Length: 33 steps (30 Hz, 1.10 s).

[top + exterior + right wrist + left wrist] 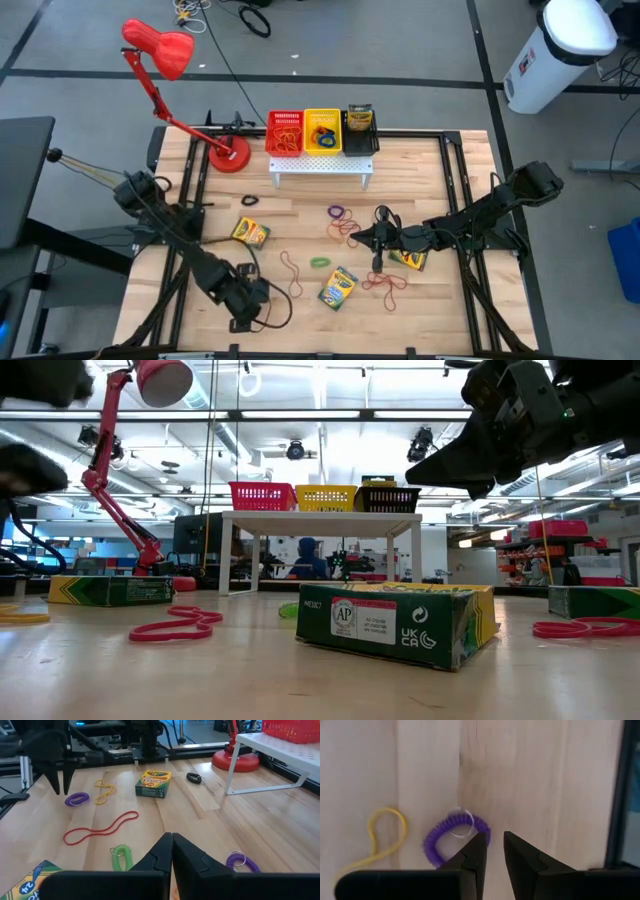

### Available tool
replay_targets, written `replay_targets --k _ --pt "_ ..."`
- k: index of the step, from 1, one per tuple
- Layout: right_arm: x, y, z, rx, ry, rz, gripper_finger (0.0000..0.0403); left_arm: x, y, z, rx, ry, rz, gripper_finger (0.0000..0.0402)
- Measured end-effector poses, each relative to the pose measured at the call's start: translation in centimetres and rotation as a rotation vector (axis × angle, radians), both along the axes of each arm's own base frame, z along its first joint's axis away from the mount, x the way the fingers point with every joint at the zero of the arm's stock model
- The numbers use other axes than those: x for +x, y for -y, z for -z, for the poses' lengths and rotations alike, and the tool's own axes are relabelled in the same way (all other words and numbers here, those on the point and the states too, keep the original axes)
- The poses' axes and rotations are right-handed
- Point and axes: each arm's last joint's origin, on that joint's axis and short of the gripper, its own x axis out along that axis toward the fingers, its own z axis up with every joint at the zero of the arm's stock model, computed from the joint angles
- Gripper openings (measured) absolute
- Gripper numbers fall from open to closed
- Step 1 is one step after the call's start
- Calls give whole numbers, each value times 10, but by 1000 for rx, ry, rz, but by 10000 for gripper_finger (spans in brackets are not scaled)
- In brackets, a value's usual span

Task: Pick & Place Office Desk Supplies
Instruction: Put the purple spring keychain into the yellow bin on the shelf

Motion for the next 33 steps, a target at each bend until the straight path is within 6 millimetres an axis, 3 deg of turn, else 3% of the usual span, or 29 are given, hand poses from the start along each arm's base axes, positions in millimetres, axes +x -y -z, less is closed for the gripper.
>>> replay_targets --k 6,17,27,33 --pt "0 0 0 0 -1 0 21 0 5 18 18 -70 -12 74" --pt "0 0 0 0 -2 1 21 -2 5 20 -7 -114 7 76" --pt "0 0 0 2 -2 2 21 -1 8 13 27 -121 57 176" --pt "0 0 0 1 -4 2 21 -9 13 19 101 -107 85 171"
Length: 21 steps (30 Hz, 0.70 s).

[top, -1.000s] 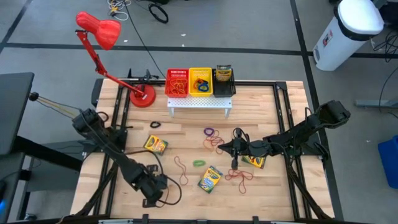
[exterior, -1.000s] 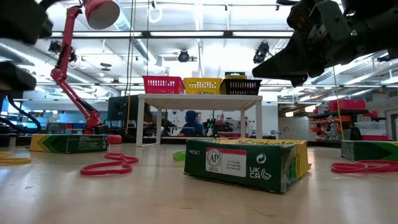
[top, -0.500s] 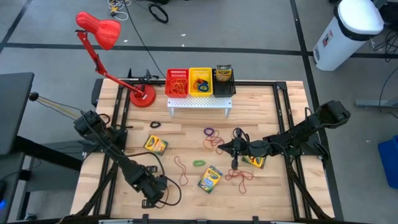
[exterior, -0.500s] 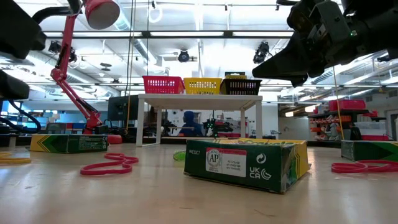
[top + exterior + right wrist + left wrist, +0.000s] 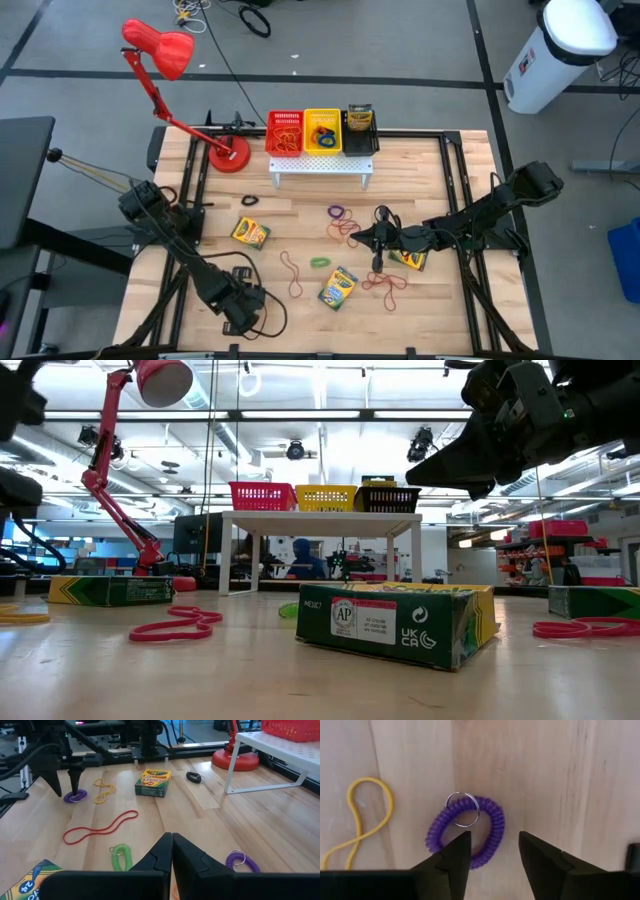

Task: Pick & Place Office Desk Supplies
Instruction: Put the purple spring keychain into the yellow bin on the shelf

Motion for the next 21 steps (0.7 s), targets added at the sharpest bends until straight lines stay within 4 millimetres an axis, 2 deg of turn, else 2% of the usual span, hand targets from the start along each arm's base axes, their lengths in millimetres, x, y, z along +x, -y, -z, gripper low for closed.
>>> replay_targets --k 7,13,15,17,21 --pt "0 0 0 -4 -4 -1 21 -4 5 9 57 20 3 110" --pt "0 0 0 -4 -4 -1 21 -1 8 3 86 38 52 45" --pt "0 0 0 -4 -4 -1 21 3 9 -9 116 88 75 24" --pt "0 0 0 -4 -3 -1 21 8 9 -30 148 166 93 11" --pt "0 0 0 -4 -3 0 21 19 -9 -78 219 318 47 16"
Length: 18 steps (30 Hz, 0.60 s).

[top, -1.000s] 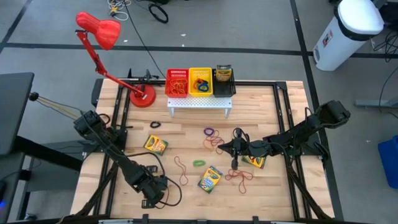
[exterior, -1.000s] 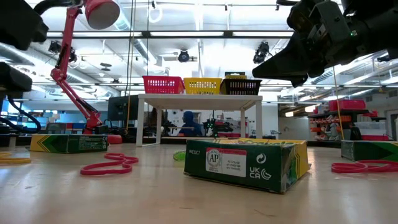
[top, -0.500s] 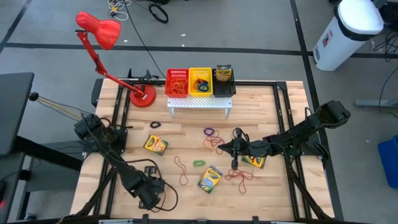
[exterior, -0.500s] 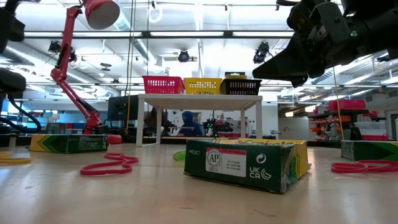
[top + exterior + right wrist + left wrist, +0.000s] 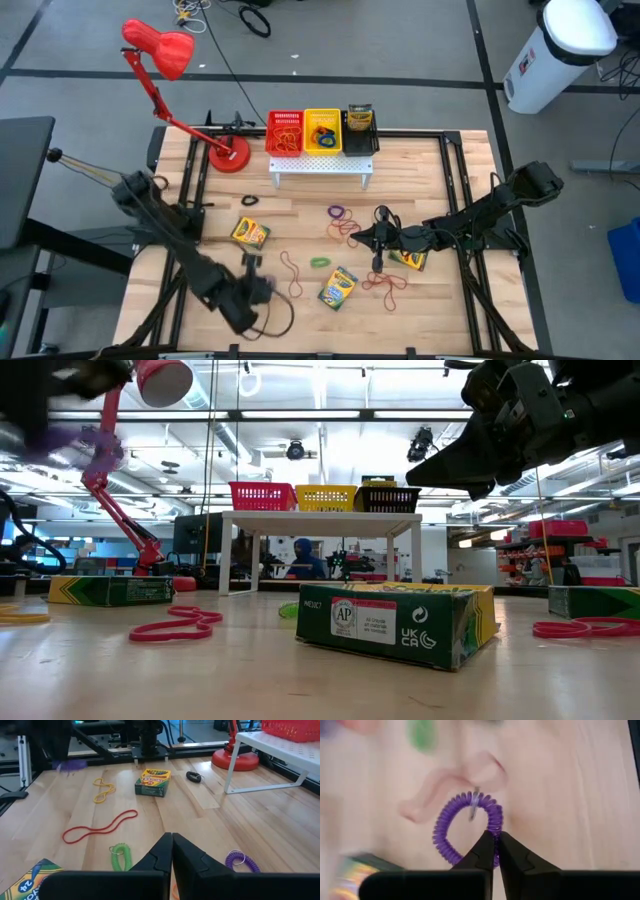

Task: Pick & Place Office Desk Supplies
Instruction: Put the purple spring keychain into the yellow bin on the shelf

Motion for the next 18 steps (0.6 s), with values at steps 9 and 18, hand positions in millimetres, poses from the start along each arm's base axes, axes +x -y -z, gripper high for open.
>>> replay_targets --k 9,18 --pt "0 0 0 2 4 0 21 25 -92 -116 192 463 -247 18" --pt "0 0 -1 9 15 1 21 77 -235 -188 191 646 -361 18"
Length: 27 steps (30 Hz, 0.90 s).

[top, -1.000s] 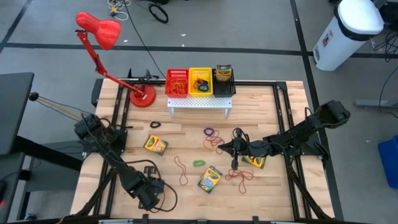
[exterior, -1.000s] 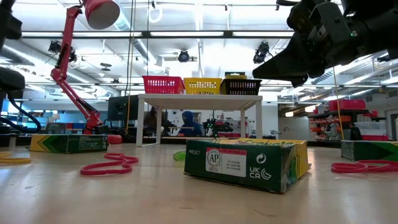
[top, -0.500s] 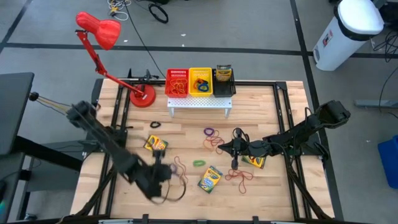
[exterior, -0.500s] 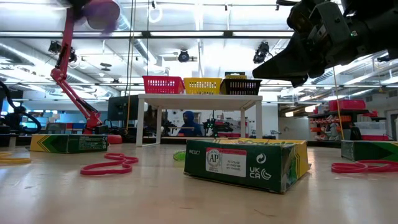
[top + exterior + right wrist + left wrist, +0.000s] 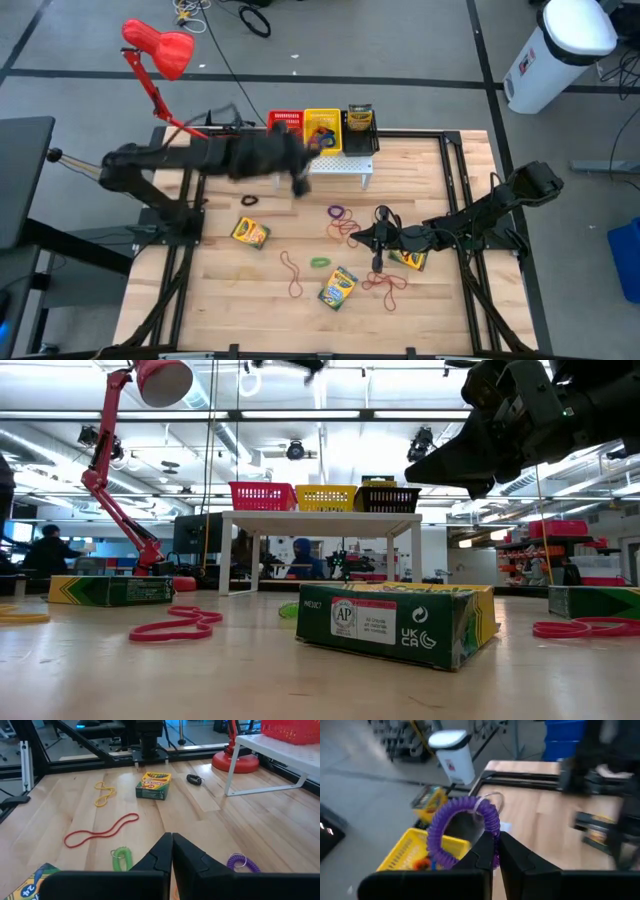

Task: Pick & Place Office Desk Supplies
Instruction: Put the purple spring keychain into the yellow bin on the shelf, then put the yellow crayon box into the black bin on the shelf

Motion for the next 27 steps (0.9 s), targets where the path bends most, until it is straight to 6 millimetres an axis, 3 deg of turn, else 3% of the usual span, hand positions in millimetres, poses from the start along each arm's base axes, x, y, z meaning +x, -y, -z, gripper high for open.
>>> replay_targets --k 3,7,13,16,19,23,27 --pt "0 0 0 0 -1 0 21 15 -52 2 -62 0 -34 18" --pt "0 0 0 1 0 -1 21 32 -109 28 -134 -57 -124 18" --pt "0 0 0 0 -1 -4 21 52 -156 82 -216 -177 -222 23" --pt "0 0 0 0 -1 -4 21 59 -165 99 -262 -193 -239 27" --pt "0 0 0 -1 -2 -4 21 64 -162 103 -260 -200 -219 45" --pt "0 0 0 -3 -2 -5 21 67 -151 97 -228 -199 -175 91" --pt "0 0 0 -5 -2 -6 21 60 -137 79 -202 -185 -134 142"
